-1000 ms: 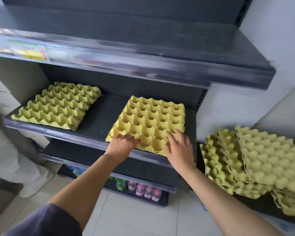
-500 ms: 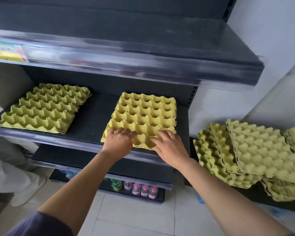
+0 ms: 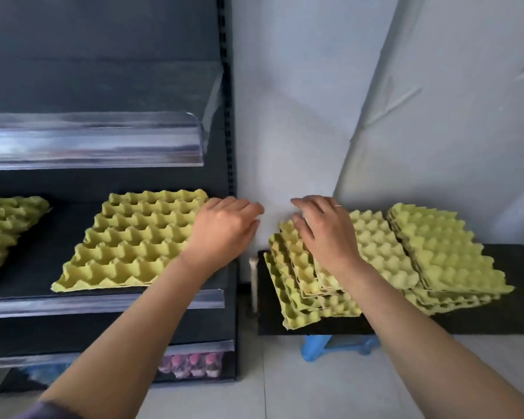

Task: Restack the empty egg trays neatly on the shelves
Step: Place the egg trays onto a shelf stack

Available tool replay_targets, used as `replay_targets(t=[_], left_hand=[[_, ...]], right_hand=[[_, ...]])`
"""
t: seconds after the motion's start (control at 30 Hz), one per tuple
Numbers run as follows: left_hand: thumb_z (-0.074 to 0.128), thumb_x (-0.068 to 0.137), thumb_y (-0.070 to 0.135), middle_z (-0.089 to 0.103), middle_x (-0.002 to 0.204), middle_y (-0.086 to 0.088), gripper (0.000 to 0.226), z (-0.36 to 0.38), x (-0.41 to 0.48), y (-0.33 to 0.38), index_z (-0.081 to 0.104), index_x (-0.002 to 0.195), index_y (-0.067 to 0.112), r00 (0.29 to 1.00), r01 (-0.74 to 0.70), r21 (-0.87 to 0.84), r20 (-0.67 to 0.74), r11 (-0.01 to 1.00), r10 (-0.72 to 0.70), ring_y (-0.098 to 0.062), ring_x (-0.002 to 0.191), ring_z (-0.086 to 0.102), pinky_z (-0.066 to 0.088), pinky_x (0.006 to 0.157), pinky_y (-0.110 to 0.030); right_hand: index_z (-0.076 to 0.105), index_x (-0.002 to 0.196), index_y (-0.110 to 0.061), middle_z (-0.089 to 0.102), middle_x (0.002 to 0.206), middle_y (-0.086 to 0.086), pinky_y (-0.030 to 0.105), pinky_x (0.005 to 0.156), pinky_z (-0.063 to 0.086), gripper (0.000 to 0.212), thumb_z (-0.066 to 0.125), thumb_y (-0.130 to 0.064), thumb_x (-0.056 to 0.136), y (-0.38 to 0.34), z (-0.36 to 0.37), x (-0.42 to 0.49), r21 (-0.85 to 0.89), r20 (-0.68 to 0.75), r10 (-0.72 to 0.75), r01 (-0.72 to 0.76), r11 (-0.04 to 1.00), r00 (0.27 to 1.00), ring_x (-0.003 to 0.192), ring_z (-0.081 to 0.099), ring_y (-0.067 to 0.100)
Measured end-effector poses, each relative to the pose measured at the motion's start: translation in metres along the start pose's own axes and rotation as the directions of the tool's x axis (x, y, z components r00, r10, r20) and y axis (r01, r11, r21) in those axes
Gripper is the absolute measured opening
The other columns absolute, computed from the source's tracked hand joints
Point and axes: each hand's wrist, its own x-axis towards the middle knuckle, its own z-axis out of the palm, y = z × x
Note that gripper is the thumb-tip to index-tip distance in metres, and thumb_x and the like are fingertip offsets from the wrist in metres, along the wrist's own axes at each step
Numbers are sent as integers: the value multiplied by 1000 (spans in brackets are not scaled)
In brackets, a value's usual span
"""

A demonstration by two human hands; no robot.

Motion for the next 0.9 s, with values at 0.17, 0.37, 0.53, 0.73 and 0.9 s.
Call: replay_targets(t=[0.17, 0.37, 0.53, 0.73, 0.9], left_hand=[[44, 85, 23, 66, 73, 0, 27, 24, 59, 88, 68, 91, 12, 998, -17, -68, -55, 998, 13, -26, 67, 64, 49, 63, -35], [46, 86, 22, 64, 72, -2, 24, 47, 118, 153, 67, 91, 11, 993, -74, -103, -95, 992, 64, -27, 66, 61, 48, 62, -35], [47, 86, 21, 65, 71, -1, 23, 77, 148, 164, 68, 91, 12, 993, -87, -113, -93, 990, 76, -27, 66, 61, 47, 62, -34], [41, 86, 24, 62, 66, 0, 28, 141, 165, 148, 66, 89, 13, 998, -67, -157, -13, 985, 66, -26, 60, 60, 46, 57, -32], [46, 85, 24, 65, 75, -1, 24, 205, 171, 129, 66, 96, 16, 989, 70, -188, 141, 980, -43, -28, 68, 63, 48, 61, -36]], right_hand=[[67, 110, -8, 68, 100, 8, 42, 70, 54, 37, 44, -30, 91, 98, -67, -25, -47, -78, 24, -28, 999, 997, 89, 63, 33], [67, 111, -8, 67, 102, 9, 39, 74, 50, 35, 46, -29, 92, 182, -111, -43, -95, -156, 68, -84, 992, 985, 91, 61, 33], [66, 113, -8, 67, 104, 10, 38, 76, 49, 38, 42, -31, 93, 222, -112, -44, -85, -131, 129, -141, 986, 983, 93, 60, 33], [68, 109, -8, 68, 100, 9, 39, 73, 51, 41, 40, -32, 92, 259, -74, -35, -123, -4, 164, -163, 979, 986, 89, 63, 34], [68, 108, -11, 67, 98, 9, 42, 71, 53, 30, 50, -25, 90, 286, -30, -33, -157, 127, 213, -192, 969, 969, 86, 63, 36]])
